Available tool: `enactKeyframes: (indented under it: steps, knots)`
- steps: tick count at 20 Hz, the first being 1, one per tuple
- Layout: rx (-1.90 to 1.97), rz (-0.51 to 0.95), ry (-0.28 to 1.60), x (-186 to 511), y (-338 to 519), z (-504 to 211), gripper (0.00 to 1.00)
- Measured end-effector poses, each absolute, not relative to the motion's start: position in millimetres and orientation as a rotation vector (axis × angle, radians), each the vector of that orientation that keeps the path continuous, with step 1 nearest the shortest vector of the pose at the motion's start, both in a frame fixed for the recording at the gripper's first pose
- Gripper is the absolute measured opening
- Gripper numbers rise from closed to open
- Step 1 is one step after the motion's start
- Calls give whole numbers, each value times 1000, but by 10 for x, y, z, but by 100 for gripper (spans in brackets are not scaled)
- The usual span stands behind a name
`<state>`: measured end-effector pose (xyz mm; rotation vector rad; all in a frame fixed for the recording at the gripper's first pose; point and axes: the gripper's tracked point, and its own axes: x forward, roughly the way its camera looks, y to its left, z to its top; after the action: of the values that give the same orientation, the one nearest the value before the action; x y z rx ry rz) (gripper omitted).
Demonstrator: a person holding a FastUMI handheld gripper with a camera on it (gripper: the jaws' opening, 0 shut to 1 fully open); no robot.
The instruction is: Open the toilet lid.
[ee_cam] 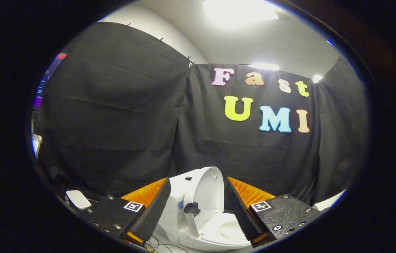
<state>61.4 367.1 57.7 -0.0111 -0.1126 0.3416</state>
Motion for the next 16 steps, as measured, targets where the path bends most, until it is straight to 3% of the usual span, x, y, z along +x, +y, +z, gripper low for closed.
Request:
enactKeyframes:
  steps: [16]
  knots:
    - [77,150,-65,924,1627,292,95]
